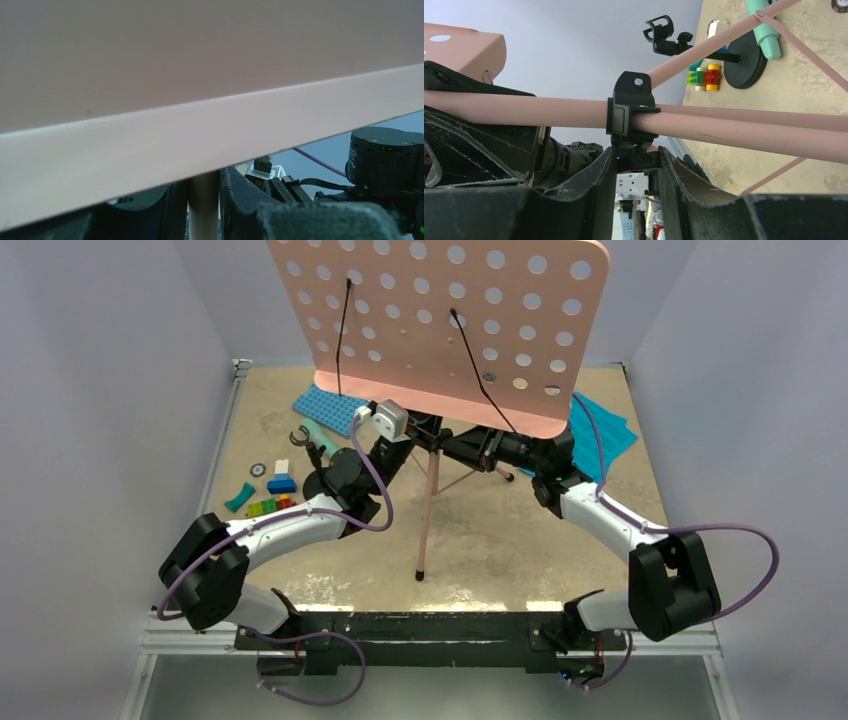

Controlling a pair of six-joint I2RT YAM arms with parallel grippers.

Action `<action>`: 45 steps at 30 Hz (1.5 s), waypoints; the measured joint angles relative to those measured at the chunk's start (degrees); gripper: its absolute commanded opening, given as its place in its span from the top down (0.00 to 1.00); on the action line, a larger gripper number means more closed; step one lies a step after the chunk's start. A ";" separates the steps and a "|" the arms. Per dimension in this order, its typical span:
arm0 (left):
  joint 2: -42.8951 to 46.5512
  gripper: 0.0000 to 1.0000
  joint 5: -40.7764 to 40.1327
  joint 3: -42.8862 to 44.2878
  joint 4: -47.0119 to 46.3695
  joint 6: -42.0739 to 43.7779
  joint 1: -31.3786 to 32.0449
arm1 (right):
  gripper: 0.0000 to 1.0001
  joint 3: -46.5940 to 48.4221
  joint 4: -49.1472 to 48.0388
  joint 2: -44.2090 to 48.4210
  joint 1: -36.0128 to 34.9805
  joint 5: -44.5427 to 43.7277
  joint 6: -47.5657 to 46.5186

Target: Pack up the instrument practice props

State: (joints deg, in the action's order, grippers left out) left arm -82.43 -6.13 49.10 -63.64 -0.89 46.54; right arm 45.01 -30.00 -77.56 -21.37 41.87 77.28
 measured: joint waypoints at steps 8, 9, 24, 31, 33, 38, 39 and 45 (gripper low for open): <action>0.11 1.00 -0.13 -0.22 -0.13 0.07 0.04 | 1.00 3.04 5.53 0.07 -0.02 0.20 -8.50; 0.11 1.00 -0.13 -0.24 -0.13 0.07 0.04 | 1.00 3.56 6.60 0.28 -0.07 0.13 -10.78; -0.09 1.00 -1.09 -0.59 -1.09 0.57 0.02 | 0.78 7.06 21.05 8.98 -13.31 -26.88 -58.51; -0.09 0.91 -1.60 -0.59 -1.22 0.55 0.13 | 0.43 7.61 27.36 11.28 -15.15 -29.57 -59.60; 0.00 0.89 -1.62 -0.59 -1.14 0.55 0.15 | 0.41 7.61 29.51 12.26 -15.43 -29.86 -59.30; 0.42 0.79 -1.66 -0.59 -0.68 0.52 0.15 | 0.39 7.58 32.37 15.52 -15.43 -30.88 -58.58; 0.50 0.77 -1.66 -0.59 -0.57 0.52 0.15 | 0.39 7.56 32.72 16.20 -15.43 -30.99 -58.45; 1.05 0.63 -1.75 -0.61 -0.17 0.50 0.15 | 0.38 6.73 33.57 18.64 -15.43 -32.13 -58.16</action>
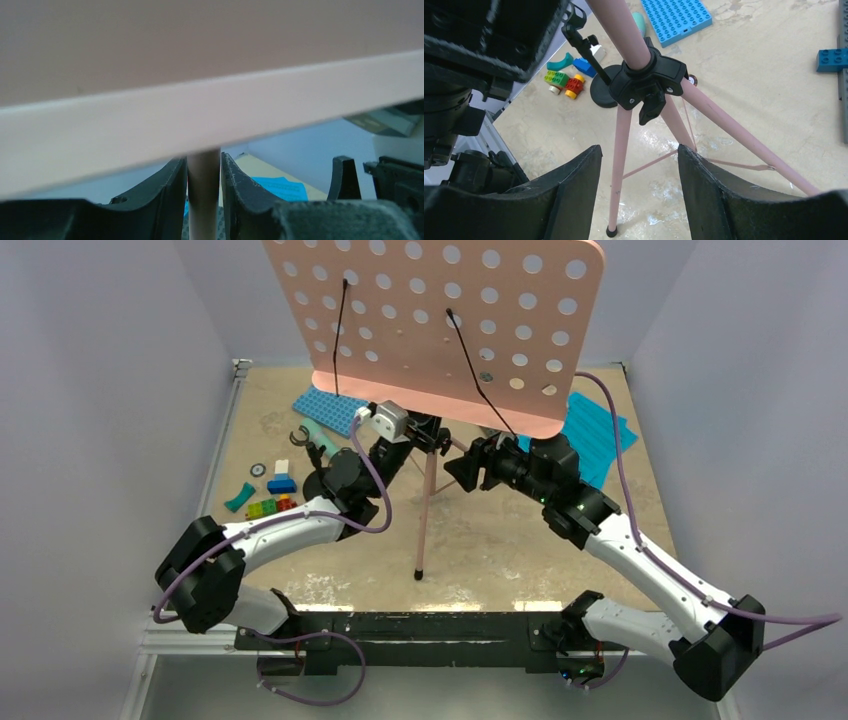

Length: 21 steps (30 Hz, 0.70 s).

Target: Pack up the instrument practice props

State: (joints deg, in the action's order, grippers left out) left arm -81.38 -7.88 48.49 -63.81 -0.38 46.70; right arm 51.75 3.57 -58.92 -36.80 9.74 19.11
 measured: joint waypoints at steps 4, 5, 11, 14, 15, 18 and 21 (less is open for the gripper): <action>0.28 0.55 -0.22 -1.49 3.61 0.02 0.13 | 0.37 -0.79 0.94 0.52 0.00 -0.83 0.22; 0.28 0.53 -0.20 -1.81 4.39 0.02 0.22 | 0.37 -0.90 1.09 0.52 0.00 -1.18 0.28; 0.28 0.49 0.04 -2.34 4.09 1.05 0.37 | 0.36 -1.57 2.16 1.22 0.00 -2.43 0.35; 0.28 0.47 0.24 -2.73 2.03 2.78 0.63 | 0.37 -1.57 2.23 1.75 0.00 -2.78 0.35; 0.28 0.46 0.37 -2.95 1.01 3.50 0.79 | 0.37 -1.60 2.23 1.92 0.00 -2.78 0.35; 0.28 0.46 0.96 -3.19 -1.29 5.79 1.11 | 0.37 -1.64 2.32 2.38 0.00 -2.82 0.37; 0.28 0.45 1.81 -3.19 -3.10 7.96 1.36 | 0.36 -1.73 2.56 3.21 0.00 -2.99 0.35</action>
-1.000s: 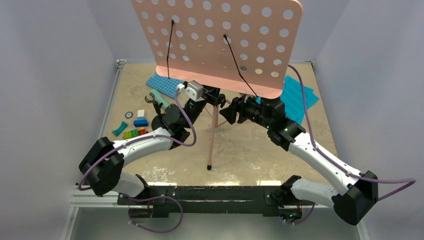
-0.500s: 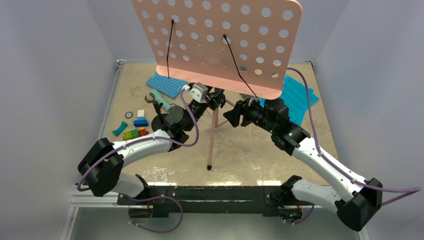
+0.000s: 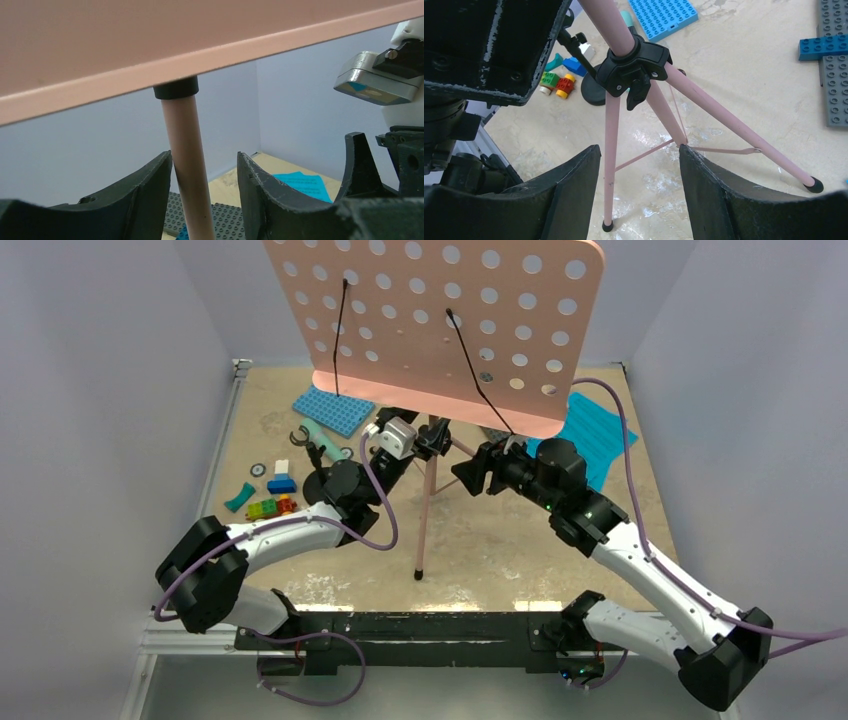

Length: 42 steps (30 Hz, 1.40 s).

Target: Pack up the instrument practice props

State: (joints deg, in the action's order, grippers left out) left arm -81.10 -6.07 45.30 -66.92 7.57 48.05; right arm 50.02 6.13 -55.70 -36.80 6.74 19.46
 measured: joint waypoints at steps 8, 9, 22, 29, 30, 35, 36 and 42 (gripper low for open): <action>-0.09 0.47 0.28 0.85 -1.07 3.17 0.00 | 0.36 -0.94 0.81 3.48 0.00 -0.24 0.13; -0.20 0.48 0.22 1.22 -1.20 3.65 0.00 | 0.36 -1.09 0.81 3.82 0.00 -0.26 0.13; -1.95 0.76 -2.80 3.32 -3.08 3.82 0.68 | 0.36 -3.58 1.51 6.34 0.00 -1.27 0.72; -2.73 0.63 -7.76 4.00 -4.09 3.13 2.34 | 0.36 -4.52 1.64 6.36 0.00 -1.25 1.42; -2.82 0.60 -8.00 4.11 -4.11 3.32 2.45 | 0.36 -4.57 1.66 6.38 0.00 -1.25 1.51; -3.39 0.53 -8.33 4.96 -4.17 4.02 3.02 | 0.36 -4.76 1.66 6.97 0.00 -1.27 1.73; -3.43 0.53 -8.31 5.03 -4.17 4.02 3.10 | 0.36 -4.83 1.66 7.17 0.00 -1.27 1.77; -3.45 0.58 -8.61 5.07 -4.13 4.09 3.34 | 0.36 -5.09 1.66 7.48 0.00 -1.27 1.97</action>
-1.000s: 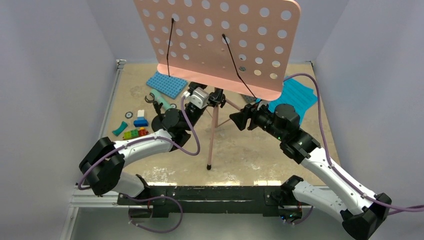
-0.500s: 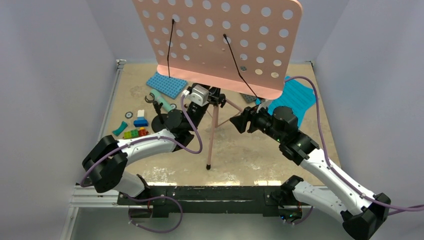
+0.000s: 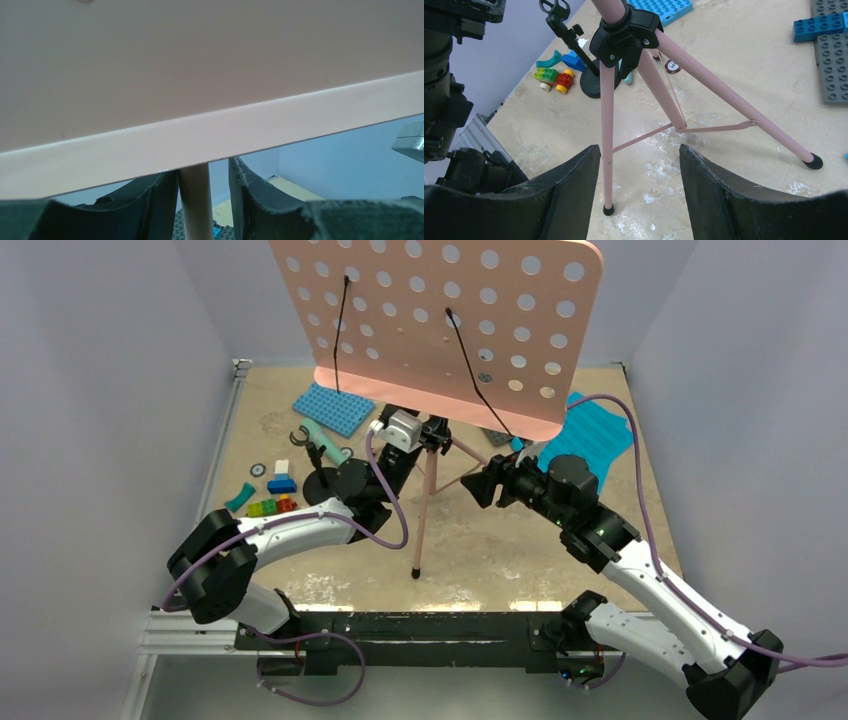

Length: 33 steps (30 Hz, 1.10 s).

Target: Pack up the instrument practice props

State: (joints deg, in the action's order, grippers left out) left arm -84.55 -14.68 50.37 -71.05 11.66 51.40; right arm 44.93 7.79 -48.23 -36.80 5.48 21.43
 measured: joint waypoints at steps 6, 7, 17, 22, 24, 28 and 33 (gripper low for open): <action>0.00 0.81 -1.46 0.44 0.00 0.35 -0.02 | 0.36 -0.11 -0.02 0.00 0.00 0.00 0.02; 0.00 0.82 -1.73 0.52 0.07 0.13 0.02 | 0.36 -0.17 -0.02 0.00 0.00 0.00 0.07; -0.22 0.59 -2.27 1.07 0.13 0.17 0.11 | 0.36 -0.28 0.00 0.02 0.00 -0.02 0.17; -0.22 0.57 -2.32 1.86 0.11 0.17 0.11 | 0.36 -0.28 0.02 0.02 0.00 -0.02 0.17; -0.22 0.65 -2.47 2.03 0.11 0.20 0.11 | 0.36 -0.28 0.02 0.02 0.00 -0.02 0.20; -0.22 0.82 -3.17 2.08 -0.07 0.72 -0.04 | 0.36 -0.33 0.00 0.02 0.00 0.00 0.22; -0.26 1.00 -3.67 2.19 0.00 0.76 0.04 | 0.36 -0.52 0.04 0.04 0.00 0.00 0.26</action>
State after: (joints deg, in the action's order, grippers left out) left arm -84.82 -18.35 52.56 -71.05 12.43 51.44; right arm 44.40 7.84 -48.18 -36.80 5.48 21.69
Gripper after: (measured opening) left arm 0.267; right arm 0.637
